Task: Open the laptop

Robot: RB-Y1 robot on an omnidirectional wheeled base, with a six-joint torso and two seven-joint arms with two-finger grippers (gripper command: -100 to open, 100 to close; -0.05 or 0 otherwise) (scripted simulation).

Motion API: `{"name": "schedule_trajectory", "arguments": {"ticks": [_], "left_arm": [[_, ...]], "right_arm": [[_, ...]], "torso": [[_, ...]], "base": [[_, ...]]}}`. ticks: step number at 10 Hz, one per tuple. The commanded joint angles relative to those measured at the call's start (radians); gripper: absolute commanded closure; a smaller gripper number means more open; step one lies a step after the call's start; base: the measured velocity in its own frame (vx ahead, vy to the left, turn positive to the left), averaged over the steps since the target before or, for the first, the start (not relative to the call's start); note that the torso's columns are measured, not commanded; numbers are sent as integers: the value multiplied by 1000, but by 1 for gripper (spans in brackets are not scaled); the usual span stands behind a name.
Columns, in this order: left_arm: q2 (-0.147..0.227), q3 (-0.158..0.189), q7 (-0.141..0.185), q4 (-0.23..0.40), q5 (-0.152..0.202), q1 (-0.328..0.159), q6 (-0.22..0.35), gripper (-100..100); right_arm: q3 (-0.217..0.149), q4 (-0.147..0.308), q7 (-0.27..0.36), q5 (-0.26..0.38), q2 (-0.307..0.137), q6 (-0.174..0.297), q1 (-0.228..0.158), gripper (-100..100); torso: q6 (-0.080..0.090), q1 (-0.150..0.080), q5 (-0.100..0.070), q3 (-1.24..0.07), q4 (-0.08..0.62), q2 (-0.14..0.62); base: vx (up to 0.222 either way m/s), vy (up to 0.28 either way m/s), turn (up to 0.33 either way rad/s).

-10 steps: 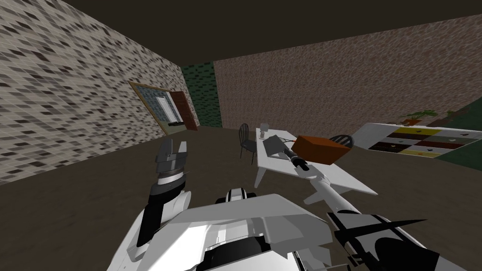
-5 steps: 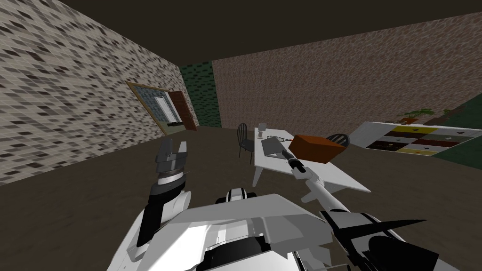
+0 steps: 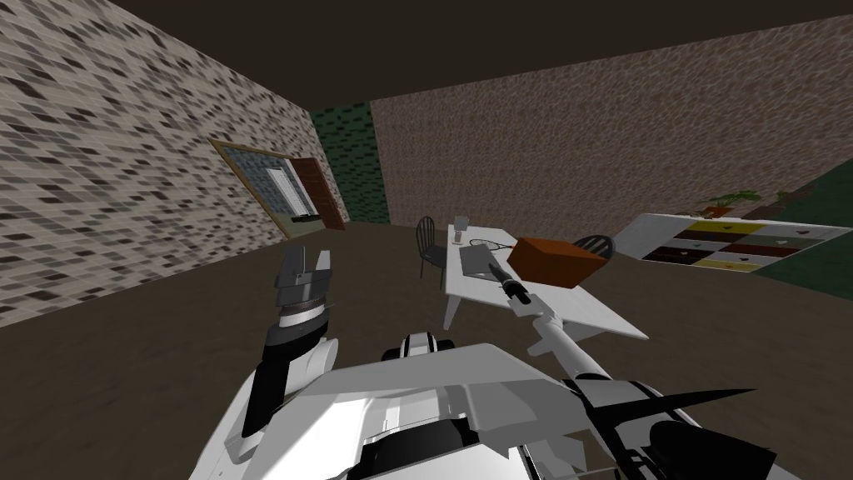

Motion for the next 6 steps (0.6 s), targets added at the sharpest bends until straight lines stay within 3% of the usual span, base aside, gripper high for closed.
{"name": "schedule_trajectory", "arguments": {"ticks": [1, 2, 3, 4, 6], "left_arm": [[0, 0, 0, 0, 0, 0, 0, 0], [0, 0, 0, 0, 0, 0, 0, 0], [0, 0, 0, 0, 0, 0, 0, 0], [0, 0, 0, 0, 0, 0, 0, 0], [0, 0, 0, 0, 0, 0, 0, 0]], "right_arm": [[12, -60, -16, 51, 36, 57, 14, -100], [12, -101, -16, 51, 36, 75, 14, -100], [12, -111, -16, 51, 36, 75, 14, -100], [25, -151, -32, 95, 65, 127, 24, -100], [25, -185, -32, 95, 65, 134, 24, -100]], "torso": [[0, 3, 1, 0, 0, 0], [0, 2, 1, 0, 0, 0], [-1, 2, 1, 0, 0, 0], [0, 3, 1, -1, 0, -1], [0, 0, -1, -1, -1, -2]], "base": [[-3, -67, -49], [-2, -69, -23], [0, -33, 11], [9, -68, -42], [4, -47, -10]]}}
